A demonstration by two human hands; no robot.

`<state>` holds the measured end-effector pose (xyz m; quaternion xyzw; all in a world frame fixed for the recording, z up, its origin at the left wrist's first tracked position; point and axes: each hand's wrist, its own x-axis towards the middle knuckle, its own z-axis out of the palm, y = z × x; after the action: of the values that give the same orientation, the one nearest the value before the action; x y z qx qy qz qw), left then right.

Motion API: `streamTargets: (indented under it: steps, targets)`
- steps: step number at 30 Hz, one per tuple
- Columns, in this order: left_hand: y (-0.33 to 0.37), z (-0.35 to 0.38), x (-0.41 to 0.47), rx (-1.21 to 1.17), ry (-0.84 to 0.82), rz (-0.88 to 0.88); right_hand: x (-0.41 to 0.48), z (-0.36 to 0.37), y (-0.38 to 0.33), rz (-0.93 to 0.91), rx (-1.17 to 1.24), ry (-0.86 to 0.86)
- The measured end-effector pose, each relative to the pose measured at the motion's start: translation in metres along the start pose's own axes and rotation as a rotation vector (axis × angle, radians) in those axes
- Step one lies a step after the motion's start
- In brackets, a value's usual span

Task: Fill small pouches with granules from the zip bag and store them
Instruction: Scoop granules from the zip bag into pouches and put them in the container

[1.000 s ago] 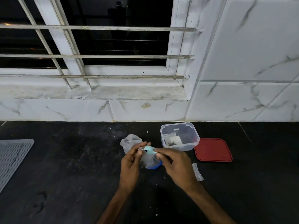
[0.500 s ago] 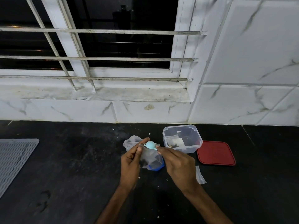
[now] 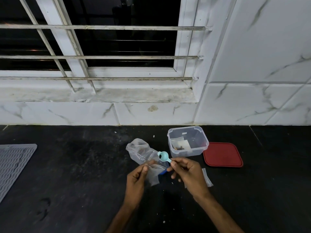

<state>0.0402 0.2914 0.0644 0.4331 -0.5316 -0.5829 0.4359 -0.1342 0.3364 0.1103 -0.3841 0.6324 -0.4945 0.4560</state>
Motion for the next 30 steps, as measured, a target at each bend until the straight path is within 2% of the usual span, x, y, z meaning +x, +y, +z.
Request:
streamTargets:
  steps: [4,9,13,15,19,22,27,30]
  targets:
    - [0.0,0.005,0.003,-0.012,0.013,-0.03,-0.005,0.0,0.004,-0.255,-0.266,0.048]
    - [0.01,0.013,0.005,-0.099,-0.001,0.014,0.0,-0.002,0.014,-0.615,-0.775,0.125]
    - [0.011,0.013,0.009,-0.158,0.022,0.039,0.001,-0.002,0.016,-0.866,-0.998,0.127]
    - [0.011,0.012,0.009,-0.14,0.025,0.063,0.0,0.0,0.018,-0.906,-1.023,0.148]
    - [0.013,0.01,0.01,-0.172,0.044,0.076,0.0,0.004,0.018,-0.879,-0.994,0.156]
    - [0.015,0.007,0.014,-0.157,0.039,0.047,0.002,0.009,0.011,-0.779,-0.927,0.147]
    - [0.017,0.003,0.017,-0.161,0.015,0.033,0.002,0.012,-0.006,-0.355,-0.387,0.12]
    - [0.018,0.001,0.019,-0.181,0.0,0.034,0.002,0.012,-0.013,-0.252,-0.189,0.06]
